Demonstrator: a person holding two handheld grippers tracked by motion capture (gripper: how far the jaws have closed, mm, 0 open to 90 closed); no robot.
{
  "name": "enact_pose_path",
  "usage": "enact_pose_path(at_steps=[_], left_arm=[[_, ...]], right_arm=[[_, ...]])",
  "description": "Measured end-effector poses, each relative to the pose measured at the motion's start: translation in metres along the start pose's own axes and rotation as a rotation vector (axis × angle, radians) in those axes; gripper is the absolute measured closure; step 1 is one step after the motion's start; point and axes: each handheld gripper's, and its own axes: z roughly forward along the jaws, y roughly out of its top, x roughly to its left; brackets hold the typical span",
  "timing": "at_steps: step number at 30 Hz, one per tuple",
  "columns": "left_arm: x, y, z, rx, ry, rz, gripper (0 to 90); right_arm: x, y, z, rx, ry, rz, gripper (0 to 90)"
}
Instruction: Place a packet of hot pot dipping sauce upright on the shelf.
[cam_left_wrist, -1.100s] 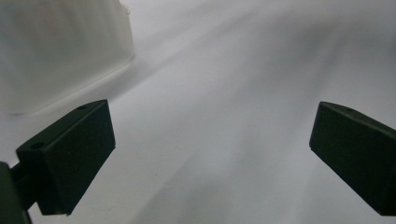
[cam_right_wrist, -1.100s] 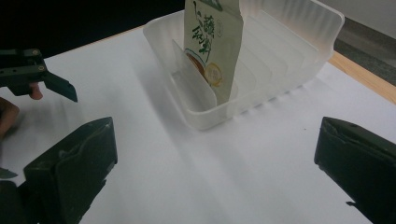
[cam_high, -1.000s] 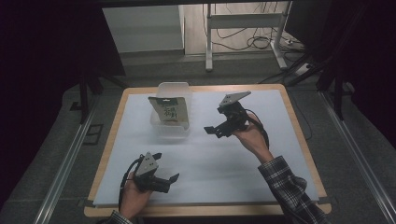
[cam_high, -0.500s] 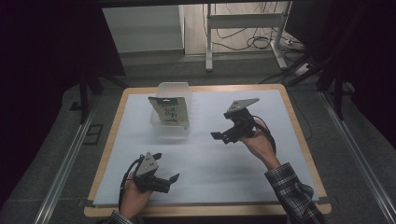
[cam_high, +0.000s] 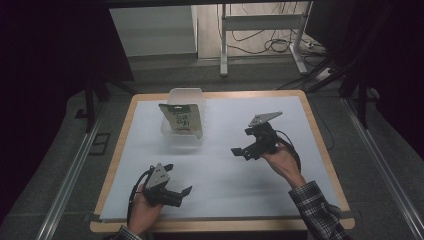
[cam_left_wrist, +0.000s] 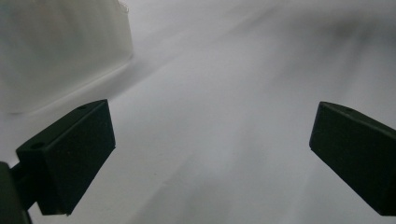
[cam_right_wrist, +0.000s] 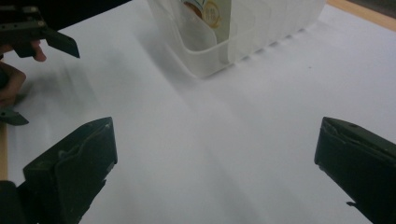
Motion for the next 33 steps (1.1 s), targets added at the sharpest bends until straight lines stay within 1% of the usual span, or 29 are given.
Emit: enact_pose_path(at_steps=[1,3,6,7,8,10,14,17,19,24,30,33], left_arm=[[0.000,0.000,0.000,0.000,-0.001,0.000,0.1],[0.000,0.000,0.000,0.001,-0.001,0.002,0.1],[0.000,0.000,0.000,0.001,-0.003,0.003,0.1],[0.000,0.000,0.000,0.001,-0.003,0.003,0.1],[0.000,0.000,0.000,0.001,-0.003,0.003,0.1],[0.000,0.000,0.000,0.000,-0.003,0.003,0.0],[-0.001,0.000,0.000,0.002,-0.003,0.004,0.0],[-0.001,0.000,0.000,-0.002,-0.003,0.000,0.0],[-0.001,0.000,0.000,0.000,-0.003,0.001,0.0],[-0.001,0.000,0.000,0.001,-0.002,0.003,0.0],[-0.001,0.000,0.000,0.002,-0.002,0.006,0.0],[-0.001,0.000,0.000,-0.002,0.000,0.002,0.0]], right_arm=[[0.000,-0.003,0.000,0.011,0.002,0.007,0.0],[0.001,-0.004,0.000,0.015,0.004,0.011,0.0],[0.001,-0.009,-0.001,0.029,-0.010,0.009,0.0],[0.000,-0.011,-0.002,0.029,-0.011,0.009,0.0],[0.000,-0.013,-0.003,0.028,-0.012,0.023,0.0],[-0.002,-0.016,-0.006,0.013,-0.014,0.029,0.0],[-0.003,-0.022,-0.015,-0.019,-0.056,0.033,0.0],[-0.002,-0.024,-0.021,-0.028,-0.092,0.029,0.0],[-0.001,-0.026,-0.026,-0.030,-0.107,0.031,0.0],[0.001,-0.030,-0.034,-0.040,-0.123,0.036,0.0],[0.005,-0.037,-0.044,-0.043,-0.141,0.029,0.0],[0.006,-0.041,-0.048,-0.030,-0.160,0.025,0.0]])
